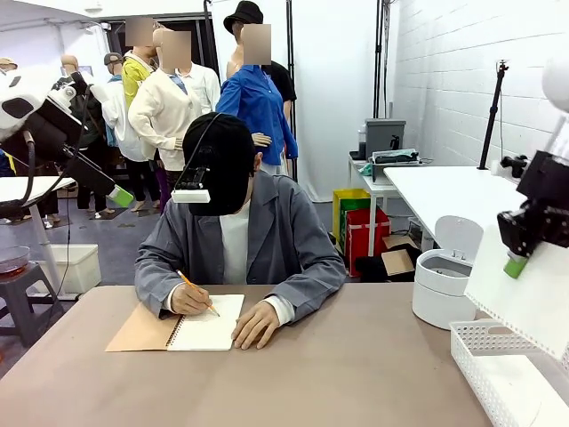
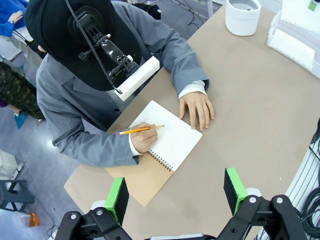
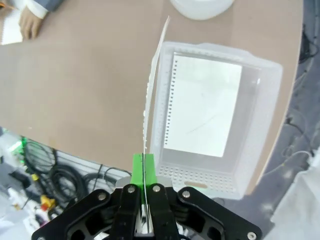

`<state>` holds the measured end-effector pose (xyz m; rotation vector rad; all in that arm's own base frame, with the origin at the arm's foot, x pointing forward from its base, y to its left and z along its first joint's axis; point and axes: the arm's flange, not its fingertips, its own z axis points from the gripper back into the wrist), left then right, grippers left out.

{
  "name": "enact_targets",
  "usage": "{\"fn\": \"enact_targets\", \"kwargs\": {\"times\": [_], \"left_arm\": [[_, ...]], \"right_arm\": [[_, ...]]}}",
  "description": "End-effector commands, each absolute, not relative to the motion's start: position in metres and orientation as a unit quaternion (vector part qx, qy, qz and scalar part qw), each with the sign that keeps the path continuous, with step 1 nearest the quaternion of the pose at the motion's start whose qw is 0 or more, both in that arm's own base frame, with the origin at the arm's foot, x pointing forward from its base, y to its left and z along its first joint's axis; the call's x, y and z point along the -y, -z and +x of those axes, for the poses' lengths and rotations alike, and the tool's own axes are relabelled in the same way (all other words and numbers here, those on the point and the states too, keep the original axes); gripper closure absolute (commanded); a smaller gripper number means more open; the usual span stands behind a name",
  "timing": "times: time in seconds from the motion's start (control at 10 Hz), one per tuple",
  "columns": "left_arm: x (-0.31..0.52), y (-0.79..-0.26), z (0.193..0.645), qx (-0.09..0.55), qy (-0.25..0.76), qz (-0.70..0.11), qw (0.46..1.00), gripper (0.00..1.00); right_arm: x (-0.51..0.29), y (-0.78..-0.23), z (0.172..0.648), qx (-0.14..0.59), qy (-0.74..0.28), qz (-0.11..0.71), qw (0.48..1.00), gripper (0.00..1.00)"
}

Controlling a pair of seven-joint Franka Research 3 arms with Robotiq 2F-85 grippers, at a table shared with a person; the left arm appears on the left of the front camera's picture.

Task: Sort the paper based on its condition.
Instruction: If a person hands you a paper, place it in the Organizing basket , and if it's crumpled, put it in the Trash can.

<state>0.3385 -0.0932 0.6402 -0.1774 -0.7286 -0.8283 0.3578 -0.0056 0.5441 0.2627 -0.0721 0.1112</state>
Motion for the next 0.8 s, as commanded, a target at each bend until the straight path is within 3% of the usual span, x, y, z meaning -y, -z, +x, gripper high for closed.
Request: {"fn": "enact_targets", "kwargs": {"times": [0.0, 0.4, 0.7], "left_arm": [[0.093, -0.641, 0.338, 0.343, 0.392, -0.089, 0.849, 0.0], [0.093, -0.641, 0.338, 0.343, 0.392, -0.089, 0.849, 0.0], [0.093, -0.641, 0.338, 0.343, 0.392, -0.089, 0.849, 0.0]], "right_arm": [[0.015, -0.525, 0.346, 0.074, -0.062, 0.13, 0.987, 1.0], [0.015, -0.523, 0.332, 0.096, -0.022, 0.181, 0.979, 1.0], [0.02, -0.518, 0.336, 0.081, -0.044, 0.146, 0.985, 1.0]]}}
